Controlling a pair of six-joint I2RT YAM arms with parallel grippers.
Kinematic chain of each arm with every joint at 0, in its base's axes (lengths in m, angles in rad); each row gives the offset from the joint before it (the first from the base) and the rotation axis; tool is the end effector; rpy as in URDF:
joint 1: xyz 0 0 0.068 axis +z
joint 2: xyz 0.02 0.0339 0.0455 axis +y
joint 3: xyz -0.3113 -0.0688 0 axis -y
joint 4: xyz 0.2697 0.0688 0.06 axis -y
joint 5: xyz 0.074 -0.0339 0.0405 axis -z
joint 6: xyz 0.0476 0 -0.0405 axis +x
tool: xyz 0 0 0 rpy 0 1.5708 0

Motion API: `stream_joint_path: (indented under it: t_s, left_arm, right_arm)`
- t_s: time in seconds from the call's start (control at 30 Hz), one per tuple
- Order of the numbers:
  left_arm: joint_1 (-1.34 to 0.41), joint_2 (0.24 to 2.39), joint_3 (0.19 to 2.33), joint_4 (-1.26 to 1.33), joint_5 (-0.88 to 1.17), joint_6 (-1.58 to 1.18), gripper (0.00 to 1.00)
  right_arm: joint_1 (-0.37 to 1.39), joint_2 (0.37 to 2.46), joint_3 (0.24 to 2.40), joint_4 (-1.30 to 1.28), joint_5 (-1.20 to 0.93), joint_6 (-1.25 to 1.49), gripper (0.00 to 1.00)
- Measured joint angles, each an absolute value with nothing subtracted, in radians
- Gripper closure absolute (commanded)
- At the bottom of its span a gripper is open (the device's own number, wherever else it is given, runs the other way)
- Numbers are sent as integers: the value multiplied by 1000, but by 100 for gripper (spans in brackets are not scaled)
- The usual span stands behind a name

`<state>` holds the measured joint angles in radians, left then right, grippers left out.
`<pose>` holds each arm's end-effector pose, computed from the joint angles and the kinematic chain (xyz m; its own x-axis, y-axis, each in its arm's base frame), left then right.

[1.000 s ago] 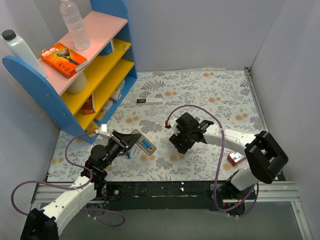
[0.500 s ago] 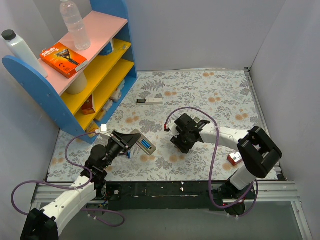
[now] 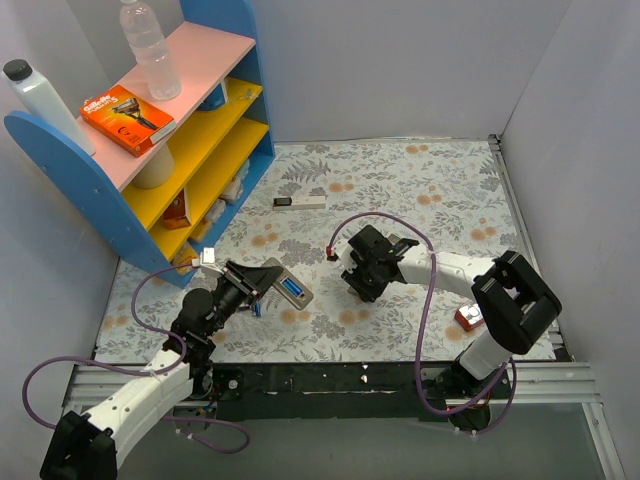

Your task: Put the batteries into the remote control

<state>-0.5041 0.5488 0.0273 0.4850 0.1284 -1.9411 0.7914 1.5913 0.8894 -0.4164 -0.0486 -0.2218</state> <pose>0.1190 -0.0726 0.1891 -0.5395 -0.7583 0.3660 -0.2437 -0.2755 -0.9299 0.2262 0.2322 0.1871 -0.4570 -0.7752 -0.4361 -0.8467 0.5293 -0.0536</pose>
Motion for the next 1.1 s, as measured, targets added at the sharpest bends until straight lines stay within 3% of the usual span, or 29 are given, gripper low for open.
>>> stream_joint_path:
  t_s: [0.1,0.43,1.1]
  left_arm:
    - [-504,564,27,508,130,-1953,100]
    - [-504,604,27,563,131,-1967,100]
    - [-504,627,27,607,110,-1959,100]
  right_arm:
    - [791,1591,890,-418,-53,-220,80]
    - [815,1538,924,-507,-64,-168,83]
    - [1113,1475,1457,-805,104,9,86]
